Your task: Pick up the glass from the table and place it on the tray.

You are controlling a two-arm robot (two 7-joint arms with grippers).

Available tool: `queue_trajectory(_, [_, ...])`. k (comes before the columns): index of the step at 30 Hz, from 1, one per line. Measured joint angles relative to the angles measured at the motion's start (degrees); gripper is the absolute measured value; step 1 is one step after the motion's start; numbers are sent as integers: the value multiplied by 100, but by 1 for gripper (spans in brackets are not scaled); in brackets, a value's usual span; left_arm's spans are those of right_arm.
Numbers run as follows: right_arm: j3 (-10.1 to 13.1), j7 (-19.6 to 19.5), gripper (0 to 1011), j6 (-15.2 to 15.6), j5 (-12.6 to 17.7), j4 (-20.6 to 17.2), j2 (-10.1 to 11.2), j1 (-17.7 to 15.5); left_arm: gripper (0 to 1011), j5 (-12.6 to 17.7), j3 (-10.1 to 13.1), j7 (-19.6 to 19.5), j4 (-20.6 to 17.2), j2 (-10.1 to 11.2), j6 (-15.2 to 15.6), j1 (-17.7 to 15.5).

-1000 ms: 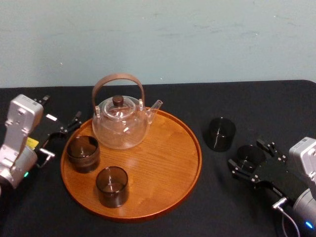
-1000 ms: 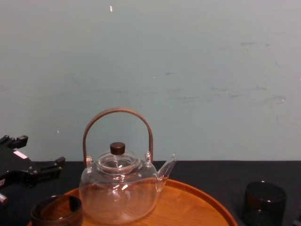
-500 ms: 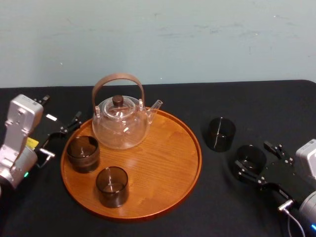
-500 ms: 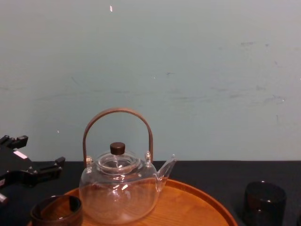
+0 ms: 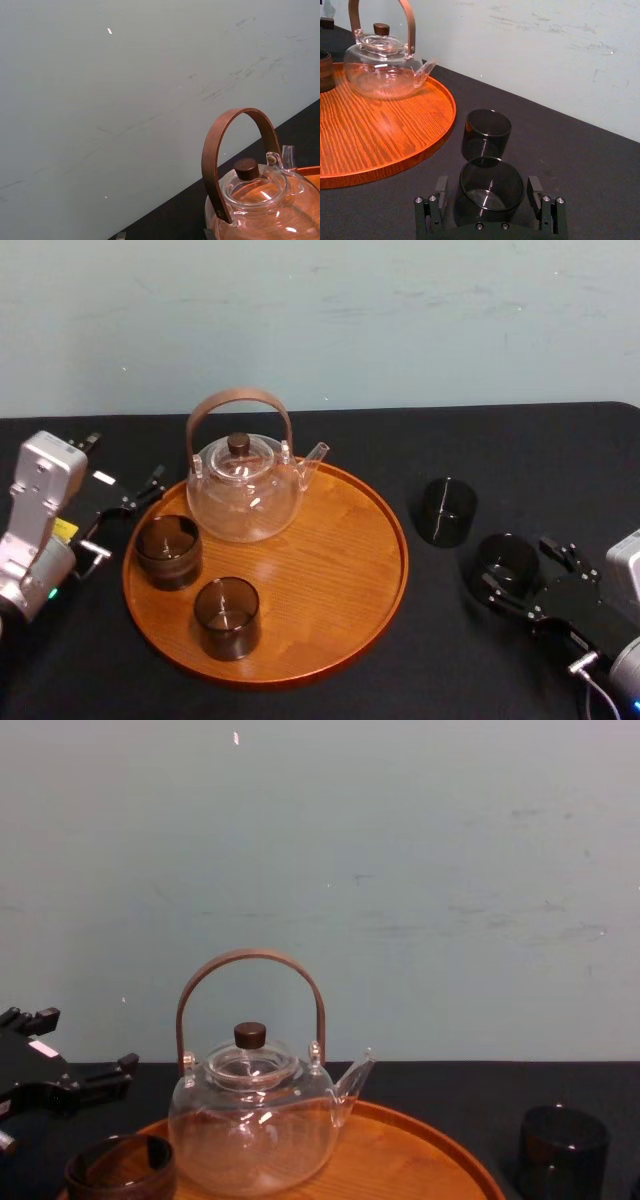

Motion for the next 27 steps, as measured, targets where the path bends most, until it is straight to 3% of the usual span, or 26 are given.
queue_trajectory(27, [263,329,1002,91,-170,229,-344,40,1001,0,0,0,0,0,0,0])
